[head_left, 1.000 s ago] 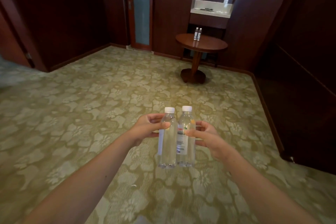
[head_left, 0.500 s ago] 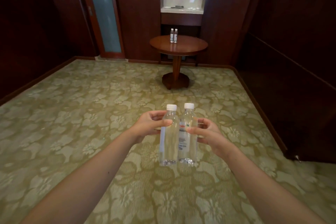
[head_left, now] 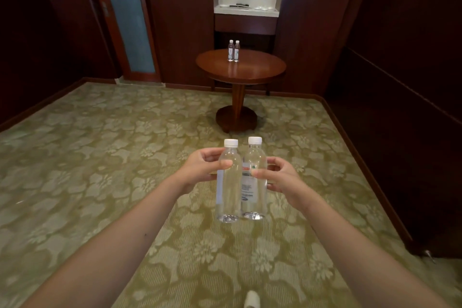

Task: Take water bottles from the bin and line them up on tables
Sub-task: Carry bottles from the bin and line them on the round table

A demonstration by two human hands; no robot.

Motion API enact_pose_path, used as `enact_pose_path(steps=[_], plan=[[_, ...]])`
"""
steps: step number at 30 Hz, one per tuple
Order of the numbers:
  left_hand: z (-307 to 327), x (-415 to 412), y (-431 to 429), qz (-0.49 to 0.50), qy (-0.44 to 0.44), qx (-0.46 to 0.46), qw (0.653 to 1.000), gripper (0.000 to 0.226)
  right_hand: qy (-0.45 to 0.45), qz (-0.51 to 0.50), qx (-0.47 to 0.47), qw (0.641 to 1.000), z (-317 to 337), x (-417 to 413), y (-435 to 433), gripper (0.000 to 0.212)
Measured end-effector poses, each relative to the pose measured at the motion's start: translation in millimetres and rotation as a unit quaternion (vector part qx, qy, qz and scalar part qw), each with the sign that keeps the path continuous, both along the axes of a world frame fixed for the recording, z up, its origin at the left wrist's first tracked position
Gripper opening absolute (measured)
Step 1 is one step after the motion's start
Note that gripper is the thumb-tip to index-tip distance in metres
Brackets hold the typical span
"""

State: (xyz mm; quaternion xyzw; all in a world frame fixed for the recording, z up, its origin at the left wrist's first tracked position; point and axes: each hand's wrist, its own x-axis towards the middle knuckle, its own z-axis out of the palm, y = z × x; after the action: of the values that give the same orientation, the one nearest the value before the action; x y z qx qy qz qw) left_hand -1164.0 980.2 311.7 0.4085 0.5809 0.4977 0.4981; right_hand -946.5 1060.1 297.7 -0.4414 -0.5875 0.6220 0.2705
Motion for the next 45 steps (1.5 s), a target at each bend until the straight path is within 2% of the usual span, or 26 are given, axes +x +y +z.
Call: enact_pose_path(steps=[5, 9, 16, 22, 27, 33, 39, 45], plan=[[3, -21, 110, 0.017, -0.013, 0.004, 1.000, 0.044, 0.001, 0.020, 0.000, 1.000, 6, -25, 118, 0.051], [5, -41, 186, 0.041, -0.016, 0.009, 0.999, 0.047, 0.001, 0.036, 0.011, 0.999, 10, -48, 201, 0.054], [0, -78, 301, 0.064, -0.031, 0.005, 0.997, 0.053, -0.002, 0.055, 0.005, 0.998, 6, -88, 324, 0.048], [-8, -127, 422, 0.031, -0.015, 0.004, 0.999, 0.044, 0.011, 0.033, 0.002, 0.999, -7, -133, 438, 0.049], [1, -174, 532, -0.010, 0.004, 0.004, 1.000, 0.055, 0.014, 0.000, 0.010, 1.000, -1, -172, 532, 0.049], [8, -214, 646, -0.035, 0.005, -0.003, 0.999, 0.043, 0.026, -0.030, 0.003, 0.999, 7, -209, 632, 0.052], [1, -243, 743, -0.033, 0.013, -0.006, 0.999, 0.047, 0.023, -0.031, -0.008, 0.999, 0, -235, 732, 0.052], [1, -265, 859, 0.015, 0.019, 0.008, 1.000, 0.048, 0.012, -0.006, 0.008, 1.000, 3, -263, 861, 0.047]])
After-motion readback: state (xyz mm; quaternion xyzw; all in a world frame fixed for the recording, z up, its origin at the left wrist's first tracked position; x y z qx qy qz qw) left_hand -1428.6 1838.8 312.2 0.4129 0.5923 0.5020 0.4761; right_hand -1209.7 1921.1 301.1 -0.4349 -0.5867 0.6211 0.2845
